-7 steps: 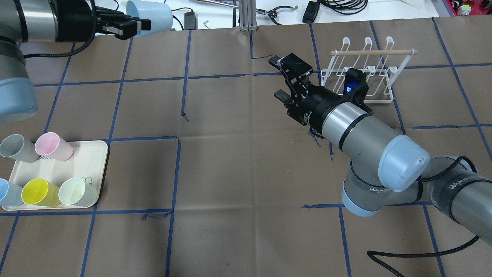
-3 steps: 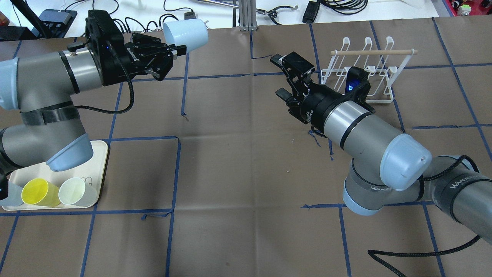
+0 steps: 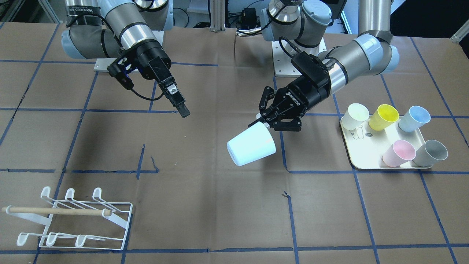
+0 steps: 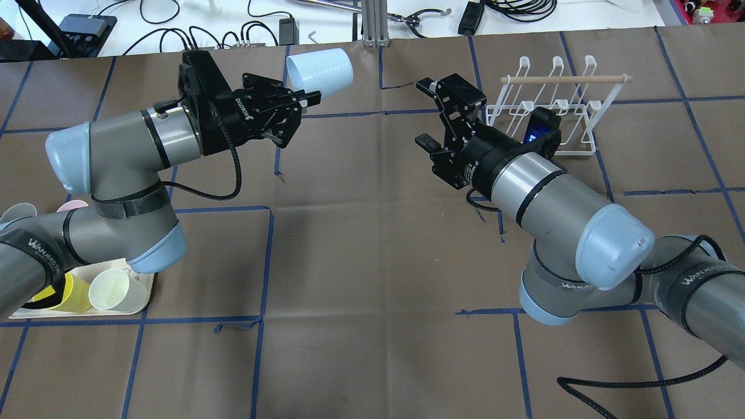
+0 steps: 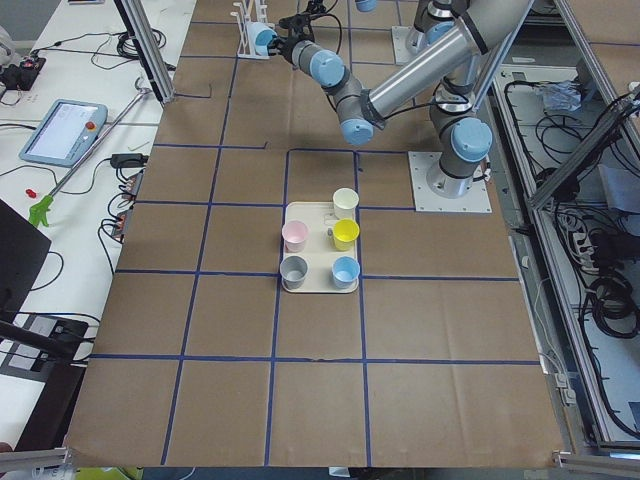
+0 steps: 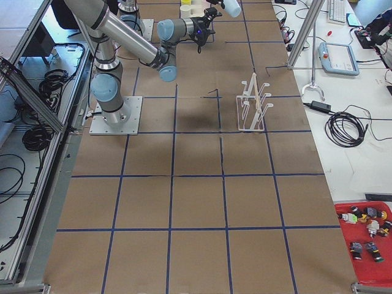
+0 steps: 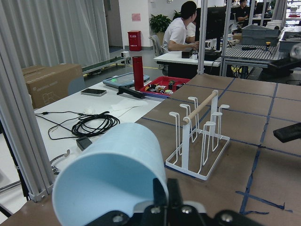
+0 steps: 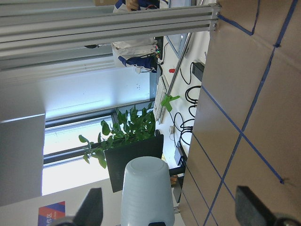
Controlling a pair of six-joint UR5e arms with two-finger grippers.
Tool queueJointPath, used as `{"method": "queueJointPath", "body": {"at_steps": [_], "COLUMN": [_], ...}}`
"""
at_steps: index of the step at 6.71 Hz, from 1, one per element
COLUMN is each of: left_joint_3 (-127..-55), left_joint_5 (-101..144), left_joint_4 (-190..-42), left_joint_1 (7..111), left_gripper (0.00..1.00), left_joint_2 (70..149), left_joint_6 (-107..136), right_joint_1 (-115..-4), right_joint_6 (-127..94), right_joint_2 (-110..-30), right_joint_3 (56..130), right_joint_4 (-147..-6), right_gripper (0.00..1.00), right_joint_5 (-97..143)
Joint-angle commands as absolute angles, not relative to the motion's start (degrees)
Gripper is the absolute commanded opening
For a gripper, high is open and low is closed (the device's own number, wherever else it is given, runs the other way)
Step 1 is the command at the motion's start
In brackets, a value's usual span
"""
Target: Transfer IKEA cup to right arm and place on rack
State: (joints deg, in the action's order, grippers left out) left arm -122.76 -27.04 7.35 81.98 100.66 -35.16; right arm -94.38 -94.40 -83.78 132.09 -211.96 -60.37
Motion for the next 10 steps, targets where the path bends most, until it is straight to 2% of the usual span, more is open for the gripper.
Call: {"method": "queueJointPath", "body": {"at_steps": [1,7,10], "left_joint_3": [-123.1,-125.2,-125.1], "left_joint_5": [-27.2,-26.6,-26.6], "left_joint_4": [13.4,14.3,14.3], "left_joint_1": [85.4,87.4,87.4], "left_gripper": [0.01,0.01,0.02], "left_joint_2": [100.9,101.2,101.6], "left_joint_6": [-29.8,-29.9,-29.9], "right_joint_1": [-94.5,-96.0,-98.4], "right_joint_6": [-97.6,-90.2,-89.3], "right_joint_2": [-83.5,-83.2,-80.2], "right_joint_3": [132.1,128.1,127.8], "right_joint_4": [-211.4,-211.6,-211.6], "right_gripper": [1.00,0.98,0.97], "right_joint_5": [-62.8,-62.8,-63.3]}}
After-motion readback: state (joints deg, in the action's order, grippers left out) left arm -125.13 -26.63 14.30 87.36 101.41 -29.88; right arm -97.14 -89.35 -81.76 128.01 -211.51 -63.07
